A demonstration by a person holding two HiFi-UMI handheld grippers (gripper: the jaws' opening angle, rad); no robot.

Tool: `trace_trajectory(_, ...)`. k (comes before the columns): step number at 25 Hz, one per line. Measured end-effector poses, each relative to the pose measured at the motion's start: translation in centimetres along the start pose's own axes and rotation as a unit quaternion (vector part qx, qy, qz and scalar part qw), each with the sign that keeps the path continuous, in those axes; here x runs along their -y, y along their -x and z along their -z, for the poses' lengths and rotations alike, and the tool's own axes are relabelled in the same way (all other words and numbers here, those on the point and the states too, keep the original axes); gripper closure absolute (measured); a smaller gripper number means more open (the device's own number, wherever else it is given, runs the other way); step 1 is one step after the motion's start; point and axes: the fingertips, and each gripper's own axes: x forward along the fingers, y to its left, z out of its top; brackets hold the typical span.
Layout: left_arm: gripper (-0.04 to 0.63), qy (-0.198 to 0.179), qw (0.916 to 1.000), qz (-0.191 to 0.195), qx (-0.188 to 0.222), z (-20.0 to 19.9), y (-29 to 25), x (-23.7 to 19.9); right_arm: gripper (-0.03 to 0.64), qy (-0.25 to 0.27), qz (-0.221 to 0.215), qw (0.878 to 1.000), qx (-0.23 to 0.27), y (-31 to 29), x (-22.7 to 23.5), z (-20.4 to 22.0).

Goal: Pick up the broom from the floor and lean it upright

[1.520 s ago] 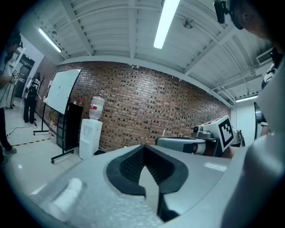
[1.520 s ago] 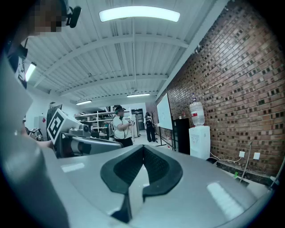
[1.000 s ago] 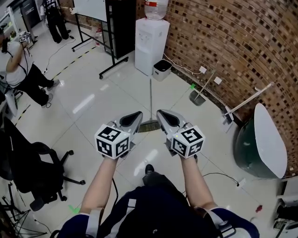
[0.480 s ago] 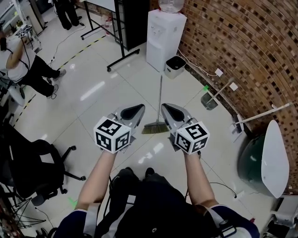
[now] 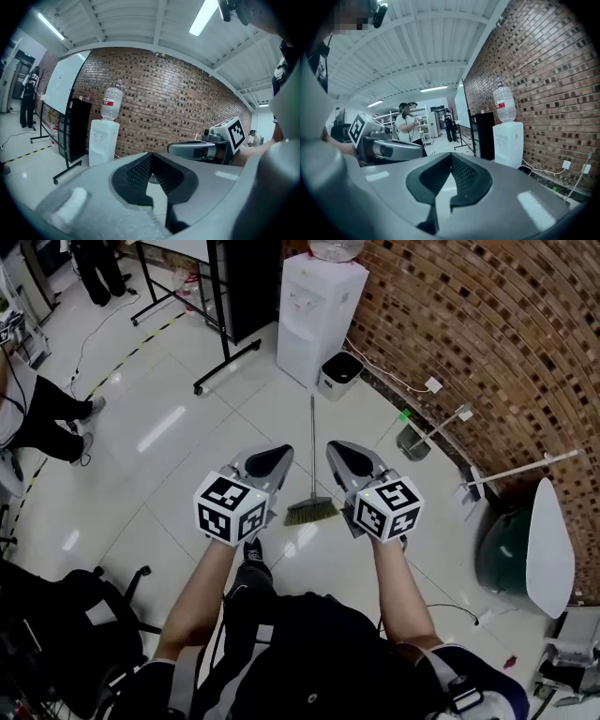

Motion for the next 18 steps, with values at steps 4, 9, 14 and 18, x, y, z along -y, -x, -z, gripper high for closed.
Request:
trace_trajectory(4, 0.595, 0.013, 0.9993, 0.034, -0.01, -0.5, -1.6, -4.9, 0.614, -0.017, 0.05, 0.999, -0.005, -4.5, 1.3, -0.7)
trace_trajectory(9, 0.595, 0.019, 0.997, 0.07, -0.025, -1.1, -3.8, -10.1, 0.614, -0.026, 0.089, 0.996, -0.014, -8.7, 2.9, -1.1)
trace_trajectory(14, 0.596, 0.02, 0.9953, 0.087, -0.039, -1.3, -7.4, -13.5, 0.614, -0.038, 0.111, 0.993, -0.02, -11.8, 6.3, -1.0)
trace_trajectory(18, 0.595, 0.021, 0.9938, 0.094, -0.055, -0.8, -11.4, -16.3, 0.614, -0.052, 0.124, 0.991, -0.017, -14.5, 10.4, -0.5)
